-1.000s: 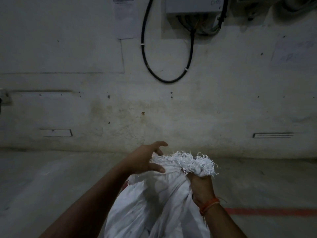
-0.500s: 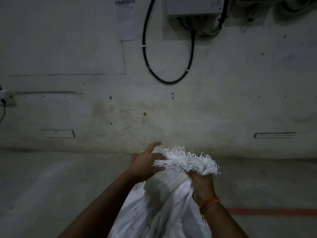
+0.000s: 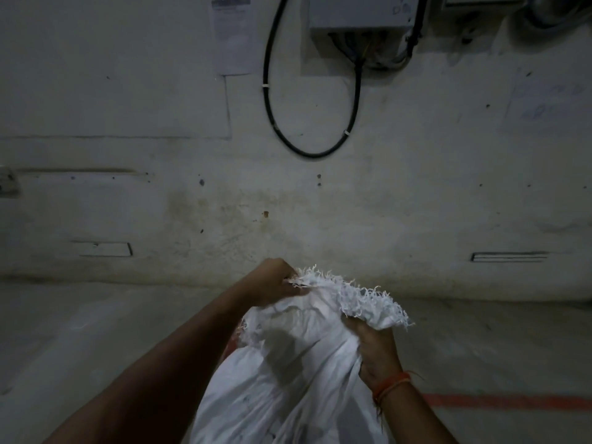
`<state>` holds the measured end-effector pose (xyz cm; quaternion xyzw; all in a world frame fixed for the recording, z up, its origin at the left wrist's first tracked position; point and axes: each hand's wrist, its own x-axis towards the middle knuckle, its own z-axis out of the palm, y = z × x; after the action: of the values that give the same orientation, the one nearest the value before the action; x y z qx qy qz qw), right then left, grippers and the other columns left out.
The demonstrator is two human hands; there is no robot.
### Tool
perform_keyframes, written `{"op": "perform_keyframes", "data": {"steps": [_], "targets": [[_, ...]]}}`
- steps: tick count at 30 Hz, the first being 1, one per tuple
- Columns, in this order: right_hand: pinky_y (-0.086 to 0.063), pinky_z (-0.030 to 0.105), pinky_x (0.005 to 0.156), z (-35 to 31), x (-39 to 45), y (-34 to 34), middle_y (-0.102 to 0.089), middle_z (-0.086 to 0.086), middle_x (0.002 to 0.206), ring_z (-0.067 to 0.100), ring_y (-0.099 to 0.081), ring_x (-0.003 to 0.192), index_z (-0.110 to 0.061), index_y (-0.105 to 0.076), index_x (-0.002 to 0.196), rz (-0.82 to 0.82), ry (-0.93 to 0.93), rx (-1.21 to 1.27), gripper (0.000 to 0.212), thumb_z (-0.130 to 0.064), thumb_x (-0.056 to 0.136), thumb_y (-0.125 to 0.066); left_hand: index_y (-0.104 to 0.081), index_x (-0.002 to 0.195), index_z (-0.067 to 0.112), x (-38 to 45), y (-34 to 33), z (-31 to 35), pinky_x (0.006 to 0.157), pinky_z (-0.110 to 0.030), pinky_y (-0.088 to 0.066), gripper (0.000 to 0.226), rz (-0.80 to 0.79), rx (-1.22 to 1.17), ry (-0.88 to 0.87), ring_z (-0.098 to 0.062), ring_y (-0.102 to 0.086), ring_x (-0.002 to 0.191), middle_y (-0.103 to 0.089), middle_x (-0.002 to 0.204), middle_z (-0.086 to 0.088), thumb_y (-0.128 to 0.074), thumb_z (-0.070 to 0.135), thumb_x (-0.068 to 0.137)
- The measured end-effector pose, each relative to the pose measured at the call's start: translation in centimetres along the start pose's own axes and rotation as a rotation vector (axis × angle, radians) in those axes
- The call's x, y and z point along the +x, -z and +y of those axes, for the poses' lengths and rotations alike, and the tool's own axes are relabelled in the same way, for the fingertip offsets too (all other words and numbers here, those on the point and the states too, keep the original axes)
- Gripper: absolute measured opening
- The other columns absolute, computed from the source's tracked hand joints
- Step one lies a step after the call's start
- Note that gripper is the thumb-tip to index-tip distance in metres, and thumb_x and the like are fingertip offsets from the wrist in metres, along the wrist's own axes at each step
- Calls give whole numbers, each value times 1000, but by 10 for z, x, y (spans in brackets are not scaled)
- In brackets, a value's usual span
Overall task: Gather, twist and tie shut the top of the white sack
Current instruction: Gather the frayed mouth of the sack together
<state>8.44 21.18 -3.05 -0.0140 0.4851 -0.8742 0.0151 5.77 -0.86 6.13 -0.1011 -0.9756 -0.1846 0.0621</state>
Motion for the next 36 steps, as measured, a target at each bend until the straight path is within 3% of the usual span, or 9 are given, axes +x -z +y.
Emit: {"op": "perform_keyframes", "data": {"steps": [6,11,16,19,22,25,29,33,36], "targets": [[-52,46,97,0,1,-31,-72,15,119,35,-67,113,-8,-68,119,-334,32,-152,50,-18,72,-86,-36,50,15,2,-7,35,49,-30,-23,54,154,4,-104,-16,-32,46,-34,47,-3,-68,38,87],[-54,38,98,6,2,-30,-74,6,118,20,-70,109,-9,-70,117,-122,112,-248,44,-5,75,-82,-48,54,11,-5,-14,42,58,-29,-27,29,179,27,-139,-30,-55,55,-58,58,-18,-53,35,71],[-50,53,103,14,7,-17,-74,9,117,27,-69,109,-8,-72,112,18,103,-207,35,2,79,-77,-75,95,20,-32,-24,28,74,-20,-51,22,163,-247,-207,-5,-68,86,-74,97,5,-70,40,89],[-49,59,101,16,5,-8,-75,14,112,35,-69,108,-6,-74,105,63,52,-135,30,5,78,-77,-73,106,26,-48,-27,9,82,-21,-57,15,452,-557,60,-3,-69,94,-73,106,11,-65,29,95],[-49,59,101,17,1,-1,-74,20,111,38,-70,105,1,-72,108,64,9,-75,33,4,76,-78,-70,81,20,-56,-30,-12,78,-39,-57,13,676,-649,558,-18,-67,80,-74,87,-1,-62,28,87],[-48,58,102,18,-1,0,-72,23,113,40,-68,107,5,-69,112,59,0,-28,38,5,75,-77,-63,79,13,-64,-33,-24,76,-39,-52,23,325,-1075,935,-25,-58,82,-61,85,-8,-67,36,81],[-52,54,97,17,-3,-2,-74,23,108,39,-70,101,4,-71,107,52,-12,-35,34,5,74,-78,-58,86,13,-62,-50,-38,66,-30,-49,38,-134,-1416,964,-24,-60,60,-57,74,-10,-68,47,73],[-50,57,100,18,-2,-1,-74,23,110,40,-70,104,5,-70,110,46,-9,-25,41,3,71,-81,-50,57,15,-57,-61,-34,48,-23,-35,36,-158,-1634,842,-16,-42,45,-44,47,-3,-65,42,75],[-48,61,101,20,0,2,-73,24,112,41,-69,106,4,-70,111,32,-11,-17,46,-1,67,-83,-62,62,8,-45,-73,-51,56,-24,-48,41,-57,-1631,882,-22,-53,56,-50,67,-9,-61,44,82]]}}
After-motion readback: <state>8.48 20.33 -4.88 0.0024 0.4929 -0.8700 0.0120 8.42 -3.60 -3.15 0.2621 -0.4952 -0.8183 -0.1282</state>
